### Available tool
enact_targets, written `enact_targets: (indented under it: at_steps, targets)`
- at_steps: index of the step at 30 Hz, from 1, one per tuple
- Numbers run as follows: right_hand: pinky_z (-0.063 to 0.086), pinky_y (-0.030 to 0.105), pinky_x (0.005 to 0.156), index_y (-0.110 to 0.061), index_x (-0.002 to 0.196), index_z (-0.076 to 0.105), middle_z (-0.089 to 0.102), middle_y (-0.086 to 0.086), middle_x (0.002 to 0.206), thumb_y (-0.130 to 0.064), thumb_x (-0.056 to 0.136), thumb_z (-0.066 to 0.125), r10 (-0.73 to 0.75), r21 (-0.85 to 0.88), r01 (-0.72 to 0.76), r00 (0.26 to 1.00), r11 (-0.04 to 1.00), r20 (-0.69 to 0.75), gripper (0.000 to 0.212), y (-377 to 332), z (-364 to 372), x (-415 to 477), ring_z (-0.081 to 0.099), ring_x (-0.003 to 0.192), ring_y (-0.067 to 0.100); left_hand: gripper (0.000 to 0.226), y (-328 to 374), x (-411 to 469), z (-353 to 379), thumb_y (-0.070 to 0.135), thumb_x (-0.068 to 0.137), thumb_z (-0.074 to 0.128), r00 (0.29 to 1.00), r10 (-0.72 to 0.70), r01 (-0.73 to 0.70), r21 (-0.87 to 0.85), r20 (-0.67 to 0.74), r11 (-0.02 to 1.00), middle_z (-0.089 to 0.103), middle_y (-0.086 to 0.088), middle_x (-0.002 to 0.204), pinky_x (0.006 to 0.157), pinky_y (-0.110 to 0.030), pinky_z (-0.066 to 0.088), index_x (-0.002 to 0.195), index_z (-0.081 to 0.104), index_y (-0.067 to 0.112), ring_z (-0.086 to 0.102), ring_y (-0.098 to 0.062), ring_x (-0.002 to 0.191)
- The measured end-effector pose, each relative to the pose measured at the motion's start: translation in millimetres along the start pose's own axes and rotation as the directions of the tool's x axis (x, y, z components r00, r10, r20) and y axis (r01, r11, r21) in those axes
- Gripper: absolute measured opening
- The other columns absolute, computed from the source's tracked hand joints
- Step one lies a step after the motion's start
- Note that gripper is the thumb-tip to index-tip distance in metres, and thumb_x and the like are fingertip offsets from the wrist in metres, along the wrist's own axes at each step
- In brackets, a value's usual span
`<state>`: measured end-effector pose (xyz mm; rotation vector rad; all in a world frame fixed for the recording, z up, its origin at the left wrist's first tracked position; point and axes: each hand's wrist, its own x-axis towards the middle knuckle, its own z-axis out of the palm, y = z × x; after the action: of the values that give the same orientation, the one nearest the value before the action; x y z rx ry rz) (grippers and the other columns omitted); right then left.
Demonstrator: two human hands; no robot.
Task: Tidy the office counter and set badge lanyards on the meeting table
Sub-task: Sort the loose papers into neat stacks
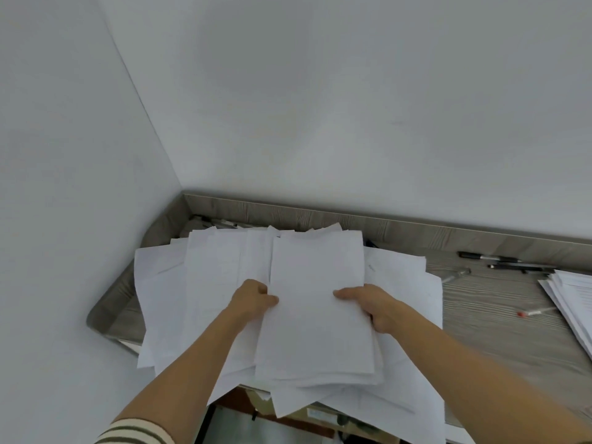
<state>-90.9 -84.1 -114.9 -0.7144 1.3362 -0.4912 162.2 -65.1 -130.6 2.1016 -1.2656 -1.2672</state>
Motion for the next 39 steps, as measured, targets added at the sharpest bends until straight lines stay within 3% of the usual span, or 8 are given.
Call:
enact_targets:
  at_steps: [3,7,12,19,25,29,34,39]
  targets:
    - [0.059,0.042,0.079,-0.006,0.111,0.065,0.075,0.009,0.098,-0.012,0.08,0.078,-0.079,-0.107,0.077,0.997,0.991,-0.019,0.034,1.0,-0.5,-8.3,0.072,0.088,0.029,0.017,-4.4,-4.9,-3.7,0.027,0.084,0.072,0.986,0.032,-0.038,-0.033,-0.161,0.999,0.054,-0.006,0.092,0.074,-0.029,0.042,0.09,0.061,0.015,0.055,-0.021,0.083]
    - [0.059,0.043,0.081,-0.006,0.112,0.069,0.076,0.008,0.097,-0.013,0.082,0.077,-0.245,-0.101,0.245,0.969,0.964,0.017,0.032,-11.7,-12.9,-35.1,0.074,0.089,0.027,0.083,0.6,-6.8,-19.8,0.04,0.078,0.078,0.969,-0.012,-0.055,-0.261,-0.249,0.964,0.037,-0.011,0.147,0.107,-0.043,0.038,0.146,0.036,0.018,0.039,-0.029,0.133]
    - [0.038,0.059,0.108,-0.023,0.11,0.073,0.073,0.002,0.114,-0.034,0.062,0.089,-0.384,-0.098,0.394,0.917,0.914,0.109,0.052,-30.3,-45.3,-64.8,0.068,0.109,0.027,0.05,35.4,-21.5,-17.2,0.036,0.094,0.059,0.996,0.054,-0.084,-0.556,-0.07,0.827,0.062,-0.011,0.126,0.103,-0.042,0.043,0.138,0.048,0.014,0.059,-0.029,0.112]
    - [0.048,0.056,0.099,-0.008,0.105,0.074,0.073,0.014,0.11,-0.017,0.073,0.082,-0.546,-0.037,0.545,0.837,0.838,-0.03,0.034,-30.1,-69.0,-88.4,0.069,0.104,0.033,0.046,110.1,-80.3,5.4,0.046,0.103,0.031,0.892,0.449,-0.296,-0.817,-0.051,0.495,0.066,-0.005,0.125,0.098,-0.046,0.048,0.13,0.059,0.021,0.061,-0.025,0.117]
    - [0.054,0.042,0.092,-0.01,0.11,0.071,0.074,0.006,0.109,-0.01,0.072,0.081,-0.578,-0.09,0.571,0.811,0.816,-0.093,0.039,-10.6,-91.9,-101.8,0.07,0.102,0.023,0.06,117.2,-102.0,28.5,0.061,0.09,0.03,0.848,0.525,-0.343,-0.689,0.064,0.638,0.07,0.002,0.119,0.095,-0.033,0.05,0.126,0.06,0.024,0.064,-0.015,0.112]
    - [0.055,0.034,0.088,-0.011,0.115,0.068,0.074,0.004,0.11,-0.008,0.079,0.077,-0.592,-0.09,0.586,0.801,0.805,-0.088,0.037,-1.1,-100.4,-109.7,0.07,0.103,0.02,0.035,111.6,-101.6,47.6,0.024,0.083,0.07,0.851,0.519,-0.391,-0.572,0.074,0.721,0.072,-0.003,0.111,0.093,-0.039,0.054,0.116,0.065,0.015,0.067,-0.025,0.106]
    - [0.053,0.043,0.093,-0.014,0.114,0.07,0.073,0.005,0.112,-0.014,0.081,0.076,-0.645,-0.041,0.645,0.757,0.763,-0.104,0.033,-2.8,-105.7,-116.6,0.069,0.106,0.024,0.032,114.6,-101.0,56.7,0.005,0.083,0.071,0.868,0.496,-0.394,-0.6,0.005,0.696,0.072,-0.006,0.11,0.09,-0.038,0.055,0.113,0.065,0.012,0.069,-0.023,0.101]
    - [0.05,0.035,0.099,-0.028,0.119,0.064,0.071,-0.009,0.115,-0.019,0.079,0.08,-0.515,-0.238,0.5,0.857,0.833,0.001,0.044,13.4,-112.4,-114.6,0.065,0.11,0.01,0.03,97.2,-98.0,79.7,0.019,0.088,0.07,0.886,0.453,-0.36,-0.467,0.101,0.808,0.071,-0.001,0.114,0.096,-0.039,0.052,0.117,0.064,0.018,0.067,-0.018,0.105]
